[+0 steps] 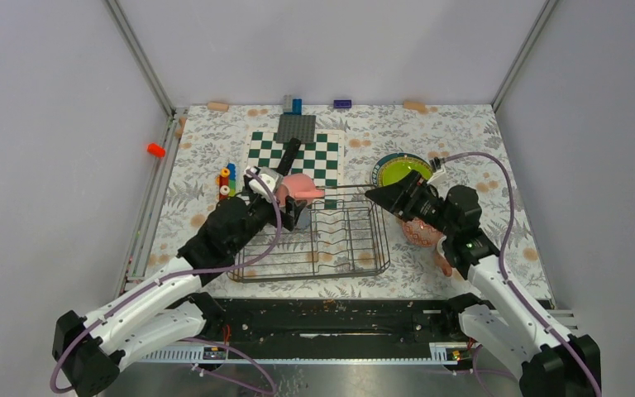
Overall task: Unload the mixed dishes from the dish rack
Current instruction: Pick up the cup from the dish rack, then place the cup at the center of the board.
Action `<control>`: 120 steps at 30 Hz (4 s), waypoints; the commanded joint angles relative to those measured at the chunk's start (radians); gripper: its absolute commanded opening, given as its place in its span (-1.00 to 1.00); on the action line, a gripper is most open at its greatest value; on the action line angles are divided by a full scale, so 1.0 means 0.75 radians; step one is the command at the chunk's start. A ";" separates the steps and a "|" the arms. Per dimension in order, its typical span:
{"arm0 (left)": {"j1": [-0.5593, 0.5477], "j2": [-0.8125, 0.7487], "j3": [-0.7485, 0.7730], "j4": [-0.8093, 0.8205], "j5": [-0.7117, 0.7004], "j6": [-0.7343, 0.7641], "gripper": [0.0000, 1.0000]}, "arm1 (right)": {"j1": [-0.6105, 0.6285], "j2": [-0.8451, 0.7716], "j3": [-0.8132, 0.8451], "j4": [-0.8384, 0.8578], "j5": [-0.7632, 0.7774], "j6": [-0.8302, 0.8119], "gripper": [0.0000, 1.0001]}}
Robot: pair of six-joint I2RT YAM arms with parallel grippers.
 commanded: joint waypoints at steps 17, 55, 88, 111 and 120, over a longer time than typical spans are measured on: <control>-0.131 0.033 0.070 0.606 0.356 0.625 -1.00 | 0.255 0.410 0.046 0.934 -0.330 0.963 0.58; -0.181 -0.114 0.031 0.298 0.392 0.634 0.98 | 0.361 0.394 0.100 1.165 -0.230 0.991 -1.00; -0.180 -0.400 -0.057 -0.086 -0.446 -0.252 0.97 | 0.254 -0.618 0.347 -1.166 1.038 -0.224 -1.00; -0.179 -0.251 -0.019 -0.140 -0.531 -0.262 0.97 | 0.255 -0.532 0.266 -1.489 0.813 -0.369 -1.00; -0.179 -0.263 -0.028 -0.132 -0.473 -0.250 0.97 | 0.254 -0.507 0.123 -1.415 0.743 -0.325 -1.00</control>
